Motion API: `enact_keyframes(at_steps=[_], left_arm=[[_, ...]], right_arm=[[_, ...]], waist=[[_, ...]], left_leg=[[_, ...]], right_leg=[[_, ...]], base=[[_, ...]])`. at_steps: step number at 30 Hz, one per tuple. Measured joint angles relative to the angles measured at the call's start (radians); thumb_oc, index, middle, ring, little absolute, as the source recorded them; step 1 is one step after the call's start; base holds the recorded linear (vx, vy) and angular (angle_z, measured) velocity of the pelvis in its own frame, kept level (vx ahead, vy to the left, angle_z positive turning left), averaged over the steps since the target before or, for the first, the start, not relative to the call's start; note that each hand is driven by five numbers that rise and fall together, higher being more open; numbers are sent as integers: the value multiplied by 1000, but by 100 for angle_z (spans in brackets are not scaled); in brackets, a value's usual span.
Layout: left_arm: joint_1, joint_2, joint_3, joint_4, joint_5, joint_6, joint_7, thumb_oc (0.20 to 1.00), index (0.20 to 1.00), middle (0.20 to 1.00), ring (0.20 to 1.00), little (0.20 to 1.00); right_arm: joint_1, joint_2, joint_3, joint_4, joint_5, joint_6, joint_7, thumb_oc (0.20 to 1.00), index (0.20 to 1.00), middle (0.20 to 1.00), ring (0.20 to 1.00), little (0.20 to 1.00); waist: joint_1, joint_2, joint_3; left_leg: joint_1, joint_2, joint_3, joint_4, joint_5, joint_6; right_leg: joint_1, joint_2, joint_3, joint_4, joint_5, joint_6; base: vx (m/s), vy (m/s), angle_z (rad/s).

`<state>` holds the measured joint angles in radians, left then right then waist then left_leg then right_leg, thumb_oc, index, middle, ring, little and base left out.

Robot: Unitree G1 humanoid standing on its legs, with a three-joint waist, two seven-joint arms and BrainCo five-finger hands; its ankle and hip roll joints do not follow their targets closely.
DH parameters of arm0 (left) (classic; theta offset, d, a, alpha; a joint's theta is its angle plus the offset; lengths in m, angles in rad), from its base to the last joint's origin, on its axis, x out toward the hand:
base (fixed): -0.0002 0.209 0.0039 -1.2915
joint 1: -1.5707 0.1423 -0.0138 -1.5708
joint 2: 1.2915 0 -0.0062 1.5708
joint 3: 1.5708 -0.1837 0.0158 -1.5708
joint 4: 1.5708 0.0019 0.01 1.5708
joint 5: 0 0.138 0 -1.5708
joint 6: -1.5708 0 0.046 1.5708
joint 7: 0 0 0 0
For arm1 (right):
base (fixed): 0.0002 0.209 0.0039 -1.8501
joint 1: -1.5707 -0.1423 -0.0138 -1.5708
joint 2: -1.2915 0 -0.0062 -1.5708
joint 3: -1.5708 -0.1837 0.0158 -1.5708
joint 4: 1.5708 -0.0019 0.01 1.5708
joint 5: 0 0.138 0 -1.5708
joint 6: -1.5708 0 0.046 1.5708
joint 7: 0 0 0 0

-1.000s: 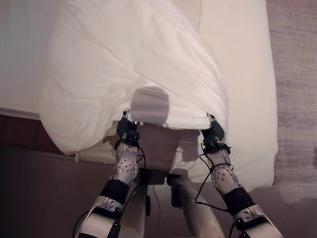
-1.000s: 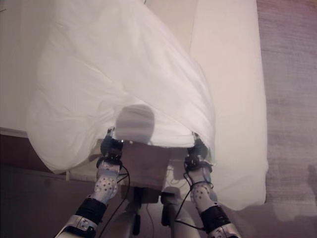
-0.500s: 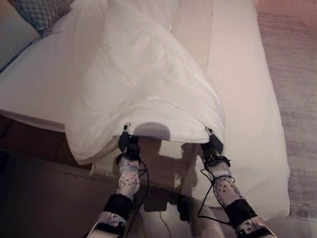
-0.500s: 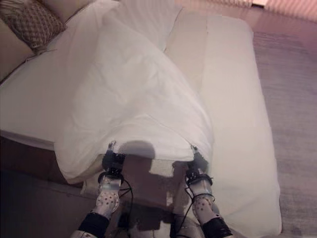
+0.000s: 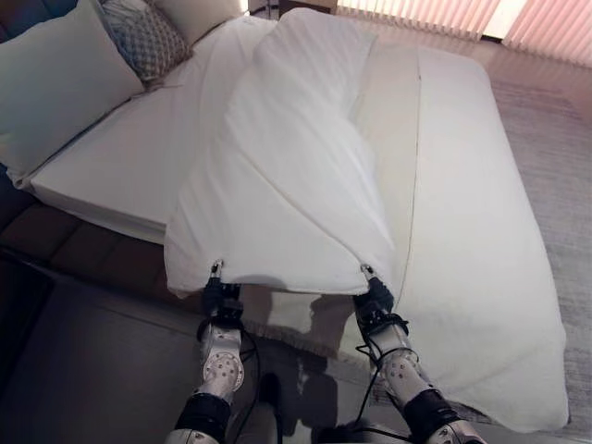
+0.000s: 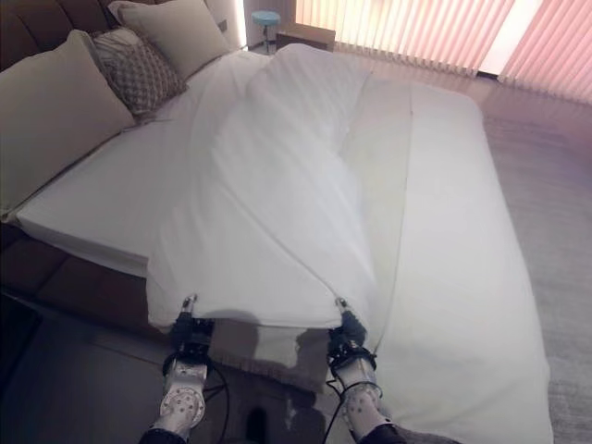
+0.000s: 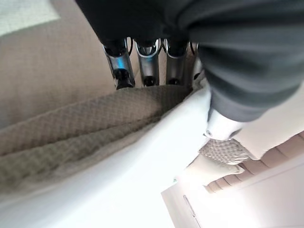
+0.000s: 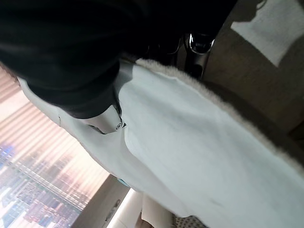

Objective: Make the bed

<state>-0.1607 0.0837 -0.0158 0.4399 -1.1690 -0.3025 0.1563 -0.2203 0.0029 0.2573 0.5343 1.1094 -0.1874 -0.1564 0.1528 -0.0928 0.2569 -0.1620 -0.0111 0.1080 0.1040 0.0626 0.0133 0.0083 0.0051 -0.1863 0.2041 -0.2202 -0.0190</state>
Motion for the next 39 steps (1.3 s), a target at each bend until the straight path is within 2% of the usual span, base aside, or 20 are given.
enact_keyframes(at_steps=[4,6,7,9,15,16,18,19,20,21,23,24,26,28,29,32,33,34,36,39], left_arm=[[-10,5,-2,27,19,31,0,200,200,200,200,200],[-26,4,-2,39,19,33,1,200,200,200,200,200],[-31,6,-1,46,20,34,1,200,200,200,200,200],[-29,6,5,50,21,34,1,200,200,200,200,200],[-10,-19,5,77,27,34,2,200,200,200,200,200],[-2,-25,5,76,28,34,2,200,200,200,200,200],[10,-42,0,95,37,34,2,200,200,200,200,200],[14,-51,-6,103,39,34,-1,200,200,200,200,200],[13,-54,-7,104,39,35,0,200,200,200,200,200],[-7,-57,-11,113,39,35,-5,200,200,200,200,200],[-25,-49,-41,151,39,35,-2,200,200,200,200,200],[-24,-48,-61,157,38,35,2,200,200,200,200,200],[-20,-43,-93,165,47,36,-2,200,200,200,200,200],[-30,-26,-113,178,59,39,-16,200,200,200,200,200],[-30,-17,-112,178,64,44,-20,200,200,200,200,200],[-10,16,-111,171,88,51,-26,200,200,200,200,200],[-7,17,-103,170,89,50,-26,200,200,200,200,200],[9,14,-82,171,90,51,-27,200,200,200,200,200],[31,5,-77,165,95,51,-27,200,200,200,200,200],[63,-14,-68,120,95,54,-28,200,200,200,200,200]], right_arm=[[-12,-6,0,39,1,-2,-4,200,200,200,200,200],[-12,-12,0,37,1,-2,-3,200,200,200,200,200],[-12,-13,2,34,0,-2,-3,200,200,200,200,200],[-11,-14,9,32,0,-1,-3,200,200,200,200,200],[12,-28,7,27,-1,4,-3,200,200,200,200,200],[22,-31,7,24,-1,6,-2,200,200,200,200,200],[42,-49,6,20,-1,15,-3,200,200,200,200,200],[51,-63,7,10,-1,20,0,200,200,200,200,200],[54,-68,7,5,-1,22,-3,200,200,200,200,200],[61,-74,-1,-2,-2,26,0,200,200,200,200,200],[97,-77,-15,-22,-5,38,-4,200,200,200,200,200],[107,-86,-16,-41,-8,41,-11,200,200,200,200,200],[145,-97,-28,-57,-31,41,-12,200,200,200,200,200],[149,-90,-36,-31,-39,41,-8,200,200,200,200,200],[146,-86,-36,-26,-39,41,-5,200,200,200,200,200],[136,-63,-38,-29,-64,41,-3,200,200,200,200,200],[134,-56,-38,-27,-69,42,0,200,200,200,200,200],[124,-46,-37,-14,-72,44,1,200,200,200,200,200],[128,-43,-35,-10,-73,43,4,200,200,200,200,200],[127,-50,-32,7,-72,43,14,200,200,200,200,200]], waist=[[-21,15,-7],[-31,13,-9],[-29,11,-10],[-29,20,-22],[-64,37,-42],[-66,40,-45],[-75,73,-61],[-85,102,-76],[-89,107,-81],[-111,83,-74],[-117,45,-79],[-116,52,-73],[-145,57,-66],[-165,74,-58],[-168,73,-58],[-165,75,-59],[-163,78,-55],[-154,92,-48],[-158,92,-48],[-137,90,-48]], left_leg=[[-78,15,-85,87,38,-89],[-92,4,-106,92,92,-159],[-108,3,-97,145,44,-127],[-106,21,-122,227,-11,-125],[-25,167,-334,173,-53,-174],[2,192,-335,120,-15,-155],[32,240,-347,51,-6,-174],[30,236,-341,62,-8,-194],[33,223,-339,67,-49,-222],[31,157,-319,82,-101,-219],[-14,55,-281,150,-120,-146],[-22,23,-272,180,-130,-120],[-27,-37,-243,224,-152,-47],[-28,-53,-248,234,-162,15],[-23,-52,-248,232,-158,30],[15,-57,-198,170,-138,68],[47,-63,-182,138,-128,109],[98,-61,-173,84,-102,99],[174,-81,-135,-11,-59,127],[209,-104,-79,-60,-54,155]], right_leg=[[2,39,0,-57,42,-49],[4,9,-25,-53,54,-67],[6,-17,-52,-59,63,-65],[14,-37,-78,-81,85,-55],[36,-82,-18,-67,97,-19],[45,-86,-17,-61,90,2],[68,-120,14,-60,85,65],[65,-150,15,-46,75,128],[58,-177,14,-41,78,147],[45,-246,18,-25,92,181],[7,-347,46,42,136,146],[-29,-371,73,114,164,130],[-114,-411,174,298,311,58],[-172,-371,293,341,343,103],[-184,-353,288,323,336,117],[-163,-380,145,79,354,183],[-179,-367,132,36,351,202],[-184,-351,131,-4,341,219],[-213,-322,88,33,320,245],[-253,-249,-6,202,253,224]], base=[[-128,92,31],[-94,205,20],[-46,200,3],[21,209,-30],[77,393,3],[53,559,6],[8,599,-2],[-37,662,-11],[-50,685,-5],[-60,766,9],[-91,797,24],[-91,744,35],[-30,576,46],[111,419,36],[175,344,7],[114,388,-13],[36,387,-52],[-25,442,-69],[-34,258,-51],[-46,154,-11]])
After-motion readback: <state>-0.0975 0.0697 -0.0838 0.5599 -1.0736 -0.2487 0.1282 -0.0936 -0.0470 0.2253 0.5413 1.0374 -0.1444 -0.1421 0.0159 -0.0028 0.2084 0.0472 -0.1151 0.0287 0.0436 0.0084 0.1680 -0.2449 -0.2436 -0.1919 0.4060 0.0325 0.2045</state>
